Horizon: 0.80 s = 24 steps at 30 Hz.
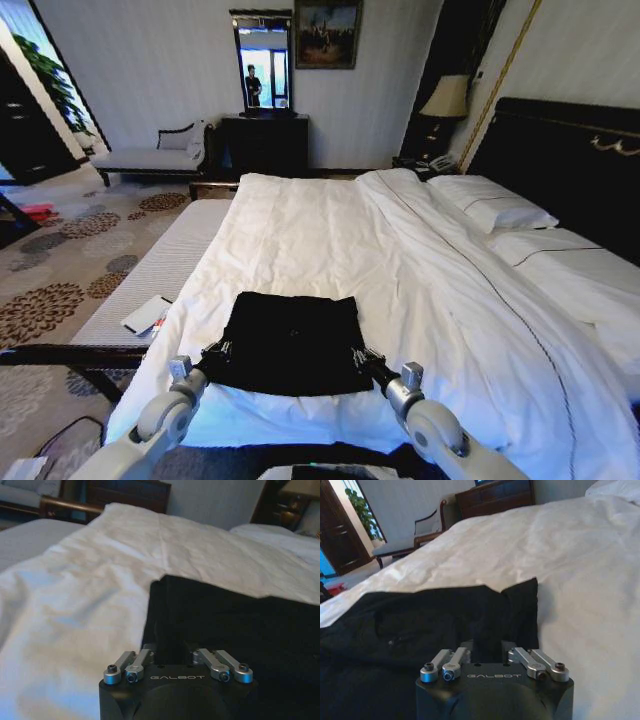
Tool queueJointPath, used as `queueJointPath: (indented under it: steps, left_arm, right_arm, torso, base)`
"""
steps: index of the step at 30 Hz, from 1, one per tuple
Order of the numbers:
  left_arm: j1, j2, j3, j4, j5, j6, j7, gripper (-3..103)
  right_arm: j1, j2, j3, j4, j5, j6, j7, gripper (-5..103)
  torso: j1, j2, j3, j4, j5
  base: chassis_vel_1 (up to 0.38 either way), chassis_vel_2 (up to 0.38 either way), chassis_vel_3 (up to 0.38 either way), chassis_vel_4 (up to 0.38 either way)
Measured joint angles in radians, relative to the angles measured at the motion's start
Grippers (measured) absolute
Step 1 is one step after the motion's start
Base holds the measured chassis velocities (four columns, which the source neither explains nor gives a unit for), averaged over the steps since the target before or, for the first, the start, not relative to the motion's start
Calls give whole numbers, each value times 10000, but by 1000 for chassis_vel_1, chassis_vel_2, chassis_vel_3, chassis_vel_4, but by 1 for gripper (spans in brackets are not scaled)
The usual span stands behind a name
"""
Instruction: Fold the clothes on the bed.
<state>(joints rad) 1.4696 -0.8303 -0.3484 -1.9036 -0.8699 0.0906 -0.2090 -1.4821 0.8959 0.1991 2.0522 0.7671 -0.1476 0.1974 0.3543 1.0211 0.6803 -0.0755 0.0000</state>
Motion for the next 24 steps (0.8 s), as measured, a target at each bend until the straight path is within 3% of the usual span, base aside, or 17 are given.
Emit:
queueJointPath:
  steps: [1,5,7,8,10,11,14,15,18,24]
  left_arm:
    - [0,0,0,0,0,0,0,30]
    - [15,-31,-506,-239,-331,4,-158,52]
    - [-28,-18,-592,-287,-452,15,-194,52]
    - [-196,52,-707,-323,-670,59,-262,63]
    - [-320,104,-728,-315,-800,93,-293,63]
    - [-532,172,-723,-241,-975,141,-348,68]
    - [-1655,341,-447,279,-1529,327,-498,85]
    - [-1655,341,-447,279,-1529,327,-498,85]
    - [-2911,438,189,1158,-2101,636,-495,96]
    - [-4134,339,942,2429,-2602,945,22,100]
  right_arm:
    - [0,0,0,0,0,0,0,27]
    - [-128,-143,488,453,488,-1,15,48]
    - [-110,-193,592,555,668,-30,30,54]
    - [50,-313,751,696,1110,-134,109,59]
    - [191,-383,804,740,1345,-193,168,65]
    - [395,-467,834,751,1594,-257,231,65]
    - [1036,-734,816,572,2081,-360,407,81]
    - [1036,-734,816,572,2081,-360,407,81]
    - [1528,-973,711,293,2373,-433,549,96]
    - [1694,-1050,694,76,2489,-476,635,100]
  torso:
    - [0,0,0,0,0]
    - [0,0,0,0,0]
    - [0,0,0,1,0]
    - [0,0,0,-1,0]
    - [-1,1,0,-1,0]
    - [0,1,0,0,-1]
    - [1,-1,2,-1,-1]
    - [1,-1,2,-1,-1]
    - [2,-2,3,-1,-3]
    - [2,-1,2,0,1]
  base:
    - [0,0,0,0]
    - [0,0,0,0]
    - [0,0,0,0]
    - [0,0,0,0]
    - [0,0,0,0]
    - [0,0,0,0]
    - [0,0,0,0]
    - [0,0,0,0]
    - [0,0,0,0]
    - [0,0,0,0]
